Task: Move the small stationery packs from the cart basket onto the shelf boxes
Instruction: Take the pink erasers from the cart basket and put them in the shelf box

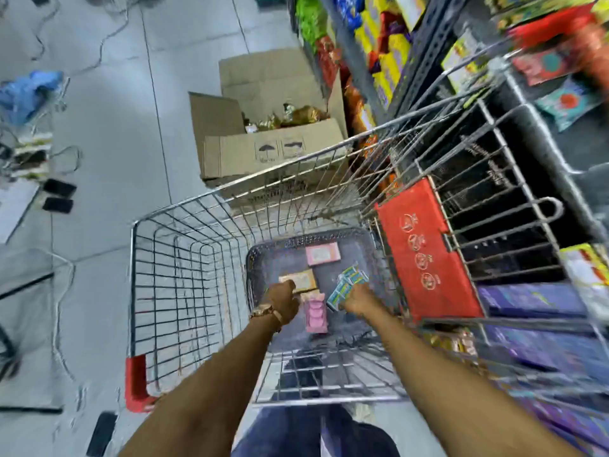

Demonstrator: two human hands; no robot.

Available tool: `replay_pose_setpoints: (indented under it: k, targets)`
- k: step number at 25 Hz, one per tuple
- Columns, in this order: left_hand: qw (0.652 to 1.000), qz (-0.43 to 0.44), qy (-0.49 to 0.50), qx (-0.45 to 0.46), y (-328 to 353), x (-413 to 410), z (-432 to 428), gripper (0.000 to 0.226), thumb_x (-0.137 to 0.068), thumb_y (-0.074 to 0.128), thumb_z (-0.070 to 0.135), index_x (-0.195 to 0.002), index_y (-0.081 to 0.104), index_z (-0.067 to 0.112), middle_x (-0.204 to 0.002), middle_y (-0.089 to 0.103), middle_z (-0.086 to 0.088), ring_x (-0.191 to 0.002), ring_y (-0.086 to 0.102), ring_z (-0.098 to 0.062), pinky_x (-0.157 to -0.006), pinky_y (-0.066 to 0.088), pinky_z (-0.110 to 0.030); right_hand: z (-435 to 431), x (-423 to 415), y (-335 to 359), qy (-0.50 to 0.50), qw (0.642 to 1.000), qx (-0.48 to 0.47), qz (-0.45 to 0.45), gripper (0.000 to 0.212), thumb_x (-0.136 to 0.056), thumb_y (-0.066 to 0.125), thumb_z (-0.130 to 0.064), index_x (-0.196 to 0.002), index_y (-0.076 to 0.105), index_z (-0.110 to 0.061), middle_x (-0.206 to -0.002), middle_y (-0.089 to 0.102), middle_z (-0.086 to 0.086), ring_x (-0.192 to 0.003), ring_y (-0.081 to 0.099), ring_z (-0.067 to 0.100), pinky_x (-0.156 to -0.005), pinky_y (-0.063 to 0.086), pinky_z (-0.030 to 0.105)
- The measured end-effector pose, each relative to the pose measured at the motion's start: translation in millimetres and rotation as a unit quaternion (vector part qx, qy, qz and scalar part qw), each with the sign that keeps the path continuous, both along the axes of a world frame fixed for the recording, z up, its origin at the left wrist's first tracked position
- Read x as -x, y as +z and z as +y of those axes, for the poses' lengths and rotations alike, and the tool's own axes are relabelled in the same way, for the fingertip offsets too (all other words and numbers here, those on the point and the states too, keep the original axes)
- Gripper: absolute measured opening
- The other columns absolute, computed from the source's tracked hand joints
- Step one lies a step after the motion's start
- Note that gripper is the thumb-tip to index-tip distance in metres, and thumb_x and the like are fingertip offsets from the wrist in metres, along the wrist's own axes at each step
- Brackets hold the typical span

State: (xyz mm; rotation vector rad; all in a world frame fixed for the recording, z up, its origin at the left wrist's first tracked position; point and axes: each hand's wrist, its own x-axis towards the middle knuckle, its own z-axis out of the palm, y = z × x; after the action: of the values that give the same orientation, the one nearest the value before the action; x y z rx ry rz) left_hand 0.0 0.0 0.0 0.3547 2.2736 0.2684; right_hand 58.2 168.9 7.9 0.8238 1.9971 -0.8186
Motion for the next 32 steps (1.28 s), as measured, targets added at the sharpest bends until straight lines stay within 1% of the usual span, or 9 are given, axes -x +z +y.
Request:
replay_pose_setpoints:
  k: [5,11,15,19,21,23,25,28,32]
  targets:
    - [0.996,0.077,-0.035,-0.021,-51,36,35,0.049,-0.092,0.051,0.019,-0.138,0.039,0.005,-0.140,0.043,-0.025,-0.121,0.049,-0.041,-0.099,0.044,-0.045,-62,-15,-66,-0.126,0.989,0.053,-0.056,0.081,-0.064,0.083,-0.044,-0.129,0.055,-0.005,-0.133,0.058,0.018,-0.123,0.057,0.030,-0.103,0.046,0.037]
    - [0.965,0.154,-0.212,0.004,-100,54,77,0.057,-0.091,0.048,0.024,-0.143,0.032,0.007,-0.146,0.038,-0.021,-0.132,0.040,-0.036,-0.106,0.036,-0.047,-77,-24,-95,-0.181,0.982,-0.036,-0.046,0.065,-0.059,0.087,-0.036,-0.113,0.064,-0.008,-0.121,0.065,0.015,-0.112,0.063,0.030,-0.090,0.052,0.039]
    - [0.939,0.227,-0.256,0.027,-91,66,83,0.049,-0.066,0.077,0.038,-0.107,0.067,0.013,-0.106,0.071,-0.010,-0.089,0.069,-0.027,-0.068,0.056,-0.031,-51,-21,-80,-0.204,0.976,-0.059,-0.041,0.056,-0.061,0.084,-0.033,-0.108,0.068,-0.007,-0.118,0.068,0.017,-0.108,0.067,0.033,-0.083,0.056,0.038]
    - [0.990,0.084,-0.082,-0.080,-68,72,81,0.059,-0.084,0.065,0.043,-0.129,0.048,0.008,-0.125,0.053,-0.022,-0.112,0.053,-0.037,-0.095,0.048,-0.044,-17,-17,-55,-0.273,0.962,-0.010,-0.013,0.058,-0.058,0.085,-0.026,-0.109,0.067,-0.004,-0.112,0.069,0.018,-0.099,0.068,0.032,-0.075,0.056,0.035]
    - [0.987,0.004,0.031,-0.158,-46,66,79,0.040,-0.092,0.059,0.029,-0.123,0.054,0.005,-0.117,0.060,-0.023,-0.107,0.056,-0.035,-0.093,0.047,-0.042,2,-11,-36,-0.339,0.940,0.033,0.012,0.053,-0.062,0.085,-0.021,-0.107,0.066,-0.002,-0.106,0.070,0.017,-0.089,0.069,0.028,-0.064,0.055,0.032]
    - [0.954,-0.090,0.169,-0.233,-17,51,79,0.014,-0.098,0.049,0.016,-0.096,0.057,0.006,-0.090,0.060,-0.021,-0.084,0.057,-0.029,-0.077,0.047,-0.037,21,-8,-15,-0.399,0.910,0.109,0.032,0.038,-0.069,0.082,-0.016,-0.101,0.064,-0.005,-0.093,0.068,0.014,-0.070,0.065,0.024,-0.051,0.055,0.028]
    - [0.890,-0.187,0.289,-0.298,16,31,83,0.019,-0.101,0.039,0.013,-0.088,0.054,0.010,-0.081,0.051,-0.015,-0.071,0.051,-0.024,-0.067,0.044,-0.034,40,-13,10,-0.393,0.908,0.129,0.068,0.023,-0.074,0.078,-0.011,-0.089,0.060,-0.010,-0.083,0.063,0.012,-0.063,0.057,0.021,-0.050,0.054,0.031]
    - [0.847,-0.174,0.311,-0.395,66,-2,87,0.020,-0.104,0.031,0.018,-0.102,0.050,0.013,-0.091,0.054,-0.010,-0.079,0.055,-0.020,-0.066,0.052,-0.027,67,-31,60,-0.259,0.948,-0.034,0.181,0.030,-0.070,0.079,-0.012,-0.096,0.063,-0.011,-0.091,0.067,0.018,-0.079,0.058,0.022,-0.072,0.052,0.042]
    - [0.801,-0.119,0.277,-0.517,139,-28,105,0.029,-0.103,0.031,0.012,-0.094,0.055,0.023,-0.087,0.061,0.006,-0.073,0.060,-0.002,-0.071,0.053,-0.020,88,-76,166,-0.261,0.882,-0.108,0.376,0.034,-0.055,0.087,-0.012,-0.080,0.065,-0.023,-0.067,0.067,-0.010,-0.061,0.061,-0.002,-0.060,0.047,0.009]
